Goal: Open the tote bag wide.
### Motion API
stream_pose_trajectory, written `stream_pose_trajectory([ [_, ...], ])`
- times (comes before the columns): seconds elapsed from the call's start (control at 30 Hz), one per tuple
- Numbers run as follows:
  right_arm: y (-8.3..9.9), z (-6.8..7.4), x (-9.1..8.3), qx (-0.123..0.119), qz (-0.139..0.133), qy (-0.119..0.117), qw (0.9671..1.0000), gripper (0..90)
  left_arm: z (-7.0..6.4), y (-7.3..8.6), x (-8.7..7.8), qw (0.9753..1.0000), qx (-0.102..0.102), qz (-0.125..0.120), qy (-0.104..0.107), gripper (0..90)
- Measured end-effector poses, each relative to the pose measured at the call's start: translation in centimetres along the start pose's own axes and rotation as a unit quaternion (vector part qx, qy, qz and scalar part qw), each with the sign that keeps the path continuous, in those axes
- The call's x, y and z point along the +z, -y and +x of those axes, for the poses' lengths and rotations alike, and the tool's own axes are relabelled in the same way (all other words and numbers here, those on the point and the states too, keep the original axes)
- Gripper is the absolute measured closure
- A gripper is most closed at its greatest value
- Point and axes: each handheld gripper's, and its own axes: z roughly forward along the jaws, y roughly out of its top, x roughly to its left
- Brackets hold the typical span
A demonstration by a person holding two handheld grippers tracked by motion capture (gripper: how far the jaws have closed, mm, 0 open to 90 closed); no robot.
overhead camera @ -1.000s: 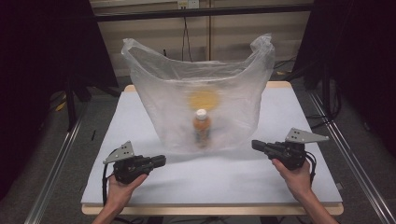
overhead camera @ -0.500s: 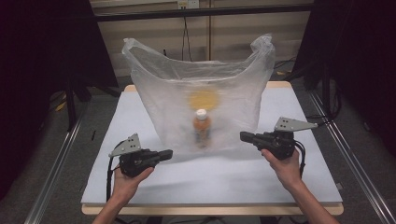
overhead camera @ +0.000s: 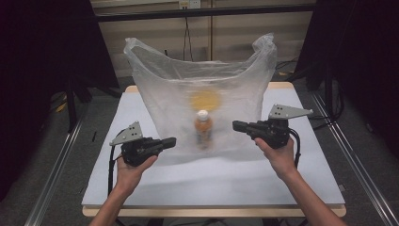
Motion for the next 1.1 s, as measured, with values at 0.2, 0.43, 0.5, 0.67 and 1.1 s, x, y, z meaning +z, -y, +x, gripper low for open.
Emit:
stream_pose_trajectory([
  [0.2, -1.5, 0.0, 0.7, -0.005, -0.011, -0.008, 0.9999, 90.0, 0.5, -1.3, 0.8, 1.0, 0.004, -0.005, 0.001, 90.0],
  [0.43, -3.7, -0.1, 1.6, -0.016, -0.015, -0.006, 0.9997, 90.0, 1.0, -3.8, 2.0, 0.9998, 0.017, -0.011, 0.004, 90.0],
  [0.5, -4.3, -0.2, 2.0, -0.018, -0.017, -0.01, 0.9996, 90.0, 1.0, -4.6, 2.2, 0.9996, 0.02, -0.019, 0.009, 90.0],
  [0.67, -5.8, -0.1, 2.7, -0.028, -0.018, -0.012, 0.9994, 90.0, 1.2, -6.2, 2.6, 0.9992, 0.024, -0.03, 0.015, 90.0],
  [1.1, -9.4, -0.2, 4.7, -0.038, -0.013, 0.001, 0.9992, 90.0, 1.9, -10.8, 3.7, 0.9982, 0.032, -0.049, 0.005, 90.0],
])
